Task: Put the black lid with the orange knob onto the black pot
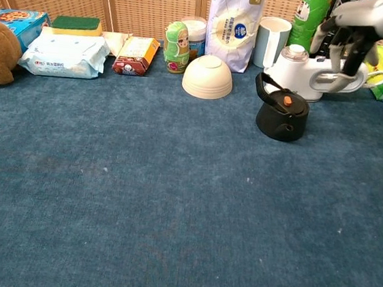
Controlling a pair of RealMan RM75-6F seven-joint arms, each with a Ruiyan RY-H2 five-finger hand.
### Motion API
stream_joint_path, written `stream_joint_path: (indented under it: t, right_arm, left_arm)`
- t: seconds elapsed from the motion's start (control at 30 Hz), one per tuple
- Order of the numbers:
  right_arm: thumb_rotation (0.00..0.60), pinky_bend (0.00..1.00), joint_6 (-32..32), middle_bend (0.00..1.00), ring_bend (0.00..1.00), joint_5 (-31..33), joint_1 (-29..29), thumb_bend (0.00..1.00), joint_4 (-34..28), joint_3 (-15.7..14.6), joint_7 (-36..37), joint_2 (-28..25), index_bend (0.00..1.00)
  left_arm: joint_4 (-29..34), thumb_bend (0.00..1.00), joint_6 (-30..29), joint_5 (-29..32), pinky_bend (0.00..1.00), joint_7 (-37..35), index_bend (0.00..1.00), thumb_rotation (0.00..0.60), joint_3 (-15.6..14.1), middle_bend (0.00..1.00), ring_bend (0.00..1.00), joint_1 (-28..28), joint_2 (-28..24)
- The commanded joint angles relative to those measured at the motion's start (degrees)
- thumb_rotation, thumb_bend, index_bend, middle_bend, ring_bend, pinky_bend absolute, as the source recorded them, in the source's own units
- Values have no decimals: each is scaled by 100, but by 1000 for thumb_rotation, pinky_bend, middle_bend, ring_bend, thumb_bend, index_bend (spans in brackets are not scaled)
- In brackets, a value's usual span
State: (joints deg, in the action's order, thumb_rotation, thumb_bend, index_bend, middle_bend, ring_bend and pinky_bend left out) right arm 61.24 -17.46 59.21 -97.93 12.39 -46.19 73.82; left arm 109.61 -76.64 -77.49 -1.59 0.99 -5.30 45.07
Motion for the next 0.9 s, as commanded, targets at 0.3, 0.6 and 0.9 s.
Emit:
stream_joint_path:
  t: [0.3,0.6,0.9]
  right_arm:
    - [366,156,1589,131,109,-4578,-1951,0,-444,-1073,2273,-1018,182]
    - [363,147,3136,131,97,-6632,-3319,0,916,-1778,3522,-878,188]
    - [359,39,3611,124,70,-6959,-4216,0,1571,-1950,4247,-678,200]
  left_arm:
    - [10,157,-85,-122,112,211,0,600,-44,0,0,25,84]
    - [-7,157,-402,-394,113,356,0,600,-108,0,0,166,179]
    - [-39,156,-597,-592,112,321,0,600,-192,0,0,300,190]
